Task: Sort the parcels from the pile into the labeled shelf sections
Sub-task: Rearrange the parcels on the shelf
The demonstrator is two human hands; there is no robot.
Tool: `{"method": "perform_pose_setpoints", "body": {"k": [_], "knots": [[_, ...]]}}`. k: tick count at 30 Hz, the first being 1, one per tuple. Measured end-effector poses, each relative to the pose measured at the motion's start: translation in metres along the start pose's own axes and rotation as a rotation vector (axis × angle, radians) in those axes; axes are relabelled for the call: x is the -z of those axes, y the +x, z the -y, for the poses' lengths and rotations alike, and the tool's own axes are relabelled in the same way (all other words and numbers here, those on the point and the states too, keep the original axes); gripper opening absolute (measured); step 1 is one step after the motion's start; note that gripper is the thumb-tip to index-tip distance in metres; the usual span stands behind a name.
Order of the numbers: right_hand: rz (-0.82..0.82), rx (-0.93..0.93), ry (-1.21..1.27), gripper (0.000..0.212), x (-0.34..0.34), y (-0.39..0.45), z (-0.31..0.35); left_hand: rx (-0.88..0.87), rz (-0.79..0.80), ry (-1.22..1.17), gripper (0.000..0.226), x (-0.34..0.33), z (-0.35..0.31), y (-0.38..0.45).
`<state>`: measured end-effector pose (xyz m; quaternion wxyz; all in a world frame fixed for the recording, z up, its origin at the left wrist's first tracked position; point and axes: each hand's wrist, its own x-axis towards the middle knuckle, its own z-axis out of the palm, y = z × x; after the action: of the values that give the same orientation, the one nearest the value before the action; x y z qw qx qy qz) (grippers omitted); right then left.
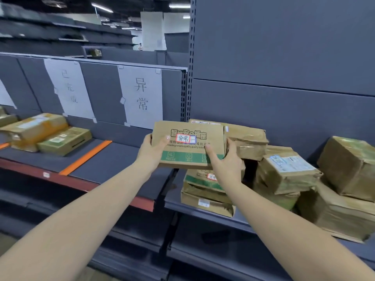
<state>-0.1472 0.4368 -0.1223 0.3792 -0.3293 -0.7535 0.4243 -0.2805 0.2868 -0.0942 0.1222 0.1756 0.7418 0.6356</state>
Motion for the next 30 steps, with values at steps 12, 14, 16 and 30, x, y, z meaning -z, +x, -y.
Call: {"method": "perform_pose_setpoints", "body": {"k": [12, 14, 16, 30], "knots": [[0.049, -0.030, 0.012, 0.072, -0.084, 0.009, 0.014, 0.024, -0.056, 0.021, 0.045, 0.053, 0.032, 0.053], [0.052, -0.038, 0.027, 0.071, -0.103, 0.012, 0.012, 0.025, -0.063, 0.021, 0.041, 0.061, 0.039, 0.068], [0.056, -0.060, 0.033, 0.072, -0.121, 0.017, 0.011, 0.036, -0.066, 0.022, 0.043, 0.068, 0.044, 0.086], [0.127, -0.093, 0.015, 0.071, -0.209, 0.068, 0.009, 0.124, -0.101, -0.014, 0.039, 0.099, 0.076, 0.175]]}}
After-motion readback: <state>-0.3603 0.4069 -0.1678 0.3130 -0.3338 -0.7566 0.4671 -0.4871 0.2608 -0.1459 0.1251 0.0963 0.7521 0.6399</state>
